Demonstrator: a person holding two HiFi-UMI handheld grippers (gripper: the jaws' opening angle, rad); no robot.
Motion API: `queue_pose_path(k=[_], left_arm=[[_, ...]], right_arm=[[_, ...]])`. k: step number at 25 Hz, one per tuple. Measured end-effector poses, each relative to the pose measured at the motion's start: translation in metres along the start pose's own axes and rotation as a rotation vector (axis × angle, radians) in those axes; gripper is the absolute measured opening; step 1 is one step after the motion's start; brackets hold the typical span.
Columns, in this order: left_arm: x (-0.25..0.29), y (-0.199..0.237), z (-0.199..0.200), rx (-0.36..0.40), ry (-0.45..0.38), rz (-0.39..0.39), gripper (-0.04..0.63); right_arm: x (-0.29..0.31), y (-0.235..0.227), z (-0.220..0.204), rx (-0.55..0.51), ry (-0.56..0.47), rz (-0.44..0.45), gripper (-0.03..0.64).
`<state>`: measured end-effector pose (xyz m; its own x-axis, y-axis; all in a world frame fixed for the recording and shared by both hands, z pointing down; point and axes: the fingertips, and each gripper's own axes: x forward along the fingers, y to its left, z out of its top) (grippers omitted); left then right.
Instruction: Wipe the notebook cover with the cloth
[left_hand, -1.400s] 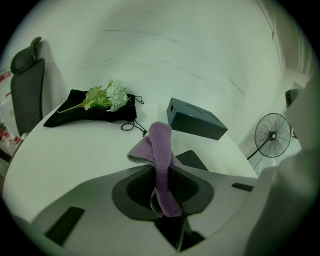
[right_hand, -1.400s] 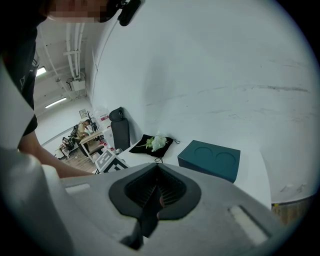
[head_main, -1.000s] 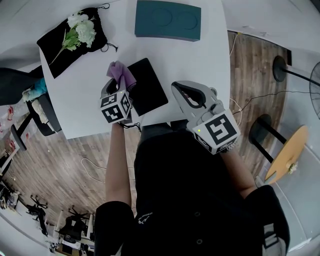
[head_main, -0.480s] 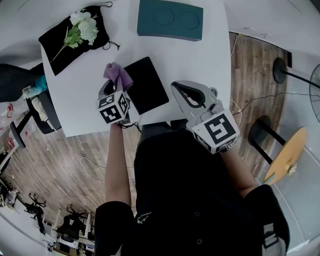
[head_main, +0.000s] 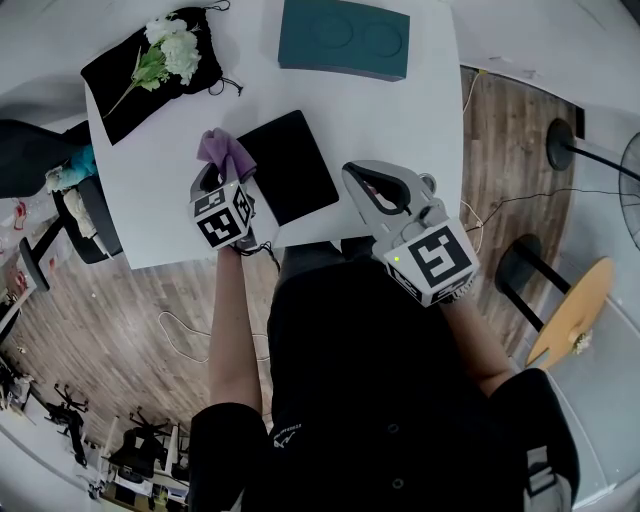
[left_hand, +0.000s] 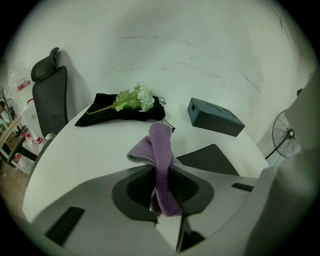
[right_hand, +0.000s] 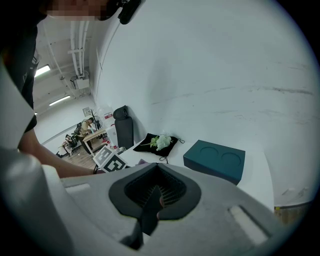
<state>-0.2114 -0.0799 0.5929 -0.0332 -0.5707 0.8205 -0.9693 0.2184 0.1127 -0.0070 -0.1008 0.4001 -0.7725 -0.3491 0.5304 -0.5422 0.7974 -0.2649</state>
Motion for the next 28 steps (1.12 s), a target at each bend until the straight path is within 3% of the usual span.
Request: queue_pose_path(k=[12, 20, 28], left_arm=[[-0.036, 0.026, 0.003, -0.061, -0.072, 0.046, 0.069], [-0.067, -0.009, 0.025, -0.083, -0.160, -0.068, 0.069], [-0.064, -0.082, 0.019, -0.016, -0.117, -0.237, 0.069]], right_arm=[[-0.006, 0.010, -0.003, -0.010, -0.006, 0.014, 0.003], [-0.013, 0.014, -0.004, -0.020, -0.015, 0.022, 0.003], [-0.019, 0.010, -0.010, -0.010, -0.011, 0.000, 0.003]])
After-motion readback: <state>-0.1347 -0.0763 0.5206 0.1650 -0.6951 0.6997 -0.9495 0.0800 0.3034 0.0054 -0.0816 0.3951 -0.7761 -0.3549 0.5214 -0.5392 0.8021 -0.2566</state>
